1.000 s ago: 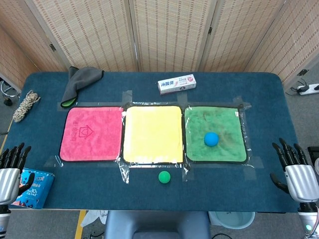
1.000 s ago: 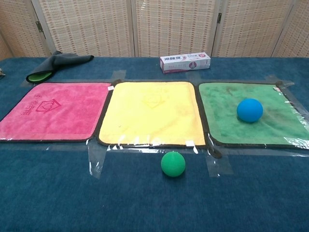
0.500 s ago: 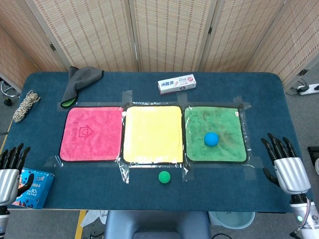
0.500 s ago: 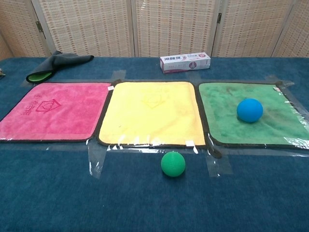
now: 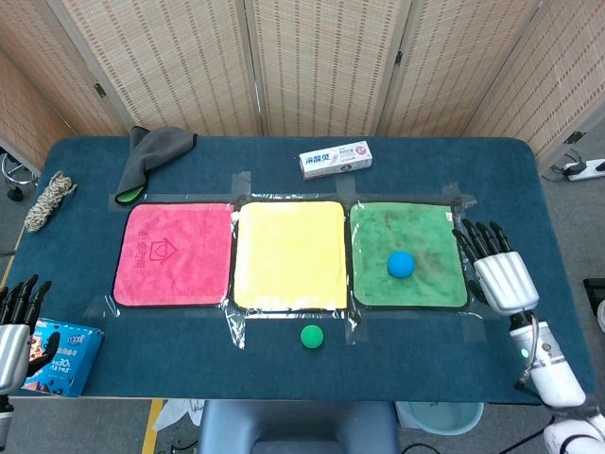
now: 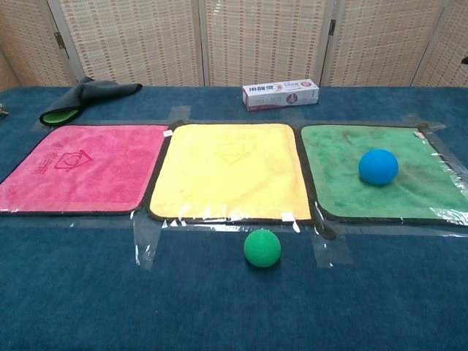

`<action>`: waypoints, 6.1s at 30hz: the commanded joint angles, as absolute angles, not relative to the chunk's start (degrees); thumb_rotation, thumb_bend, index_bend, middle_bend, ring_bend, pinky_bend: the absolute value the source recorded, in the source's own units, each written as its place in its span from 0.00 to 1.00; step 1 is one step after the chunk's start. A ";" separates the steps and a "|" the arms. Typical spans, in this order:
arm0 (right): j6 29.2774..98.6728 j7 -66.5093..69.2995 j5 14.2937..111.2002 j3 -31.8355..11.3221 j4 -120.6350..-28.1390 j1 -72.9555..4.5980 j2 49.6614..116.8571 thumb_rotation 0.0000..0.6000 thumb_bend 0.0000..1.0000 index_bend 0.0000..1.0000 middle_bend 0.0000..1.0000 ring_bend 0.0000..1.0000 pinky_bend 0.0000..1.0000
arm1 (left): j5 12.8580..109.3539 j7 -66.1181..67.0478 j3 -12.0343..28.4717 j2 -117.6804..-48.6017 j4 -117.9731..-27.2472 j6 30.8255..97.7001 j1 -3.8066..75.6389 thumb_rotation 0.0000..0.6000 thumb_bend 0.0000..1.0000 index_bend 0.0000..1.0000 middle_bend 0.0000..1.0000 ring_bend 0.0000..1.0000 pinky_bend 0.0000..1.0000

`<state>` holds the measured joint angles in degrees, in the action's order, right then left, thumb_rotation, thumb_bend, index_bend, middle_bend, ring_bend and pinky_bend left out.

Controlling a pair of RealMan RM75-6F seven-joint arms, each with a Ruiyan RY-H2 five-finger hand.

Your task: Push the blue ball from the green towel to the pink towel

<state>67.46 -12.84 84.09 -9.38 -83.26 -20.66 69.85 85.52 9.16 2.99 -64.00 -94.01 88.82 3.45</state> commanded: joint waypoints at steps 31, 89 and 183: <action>54.12 1.97 84.20 -7.40 -41.27 -37.55 96.57 1.00 0.06 0.00 0.00 0.00 0.00 | 86.13 7.71 2.50 -61.72 -96.79 88.98 2.62 1.00 0.44 0.06 0.04 0.06 0.00; 59.43 -2.13 87.39 -2.94 -50.24 -38.99 96.41 1.00 0.06 0.00 0.00 0.00 0.00 | 87.02 6.65 1.38 -61.23 -97.04 87.70 2.41 1.00 0.44 0.07 0.04 0.07 0.00; 61.08 -11.90 88.71 -9.08 -46.15 -56.62 112.56 1.00 0.06 0.00 0.00 0.00 0.00 | 88.92 3.49 0.58 -56.88 -98.92 92.41 -1.69 1.00 0.44 0.07 0.04 0.07 0.00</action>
<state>59.83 -11.54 88.83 -9.75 -43.00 -58.38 115.06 88.86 3.57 0.54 -56.95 -98.86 92.47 -1.77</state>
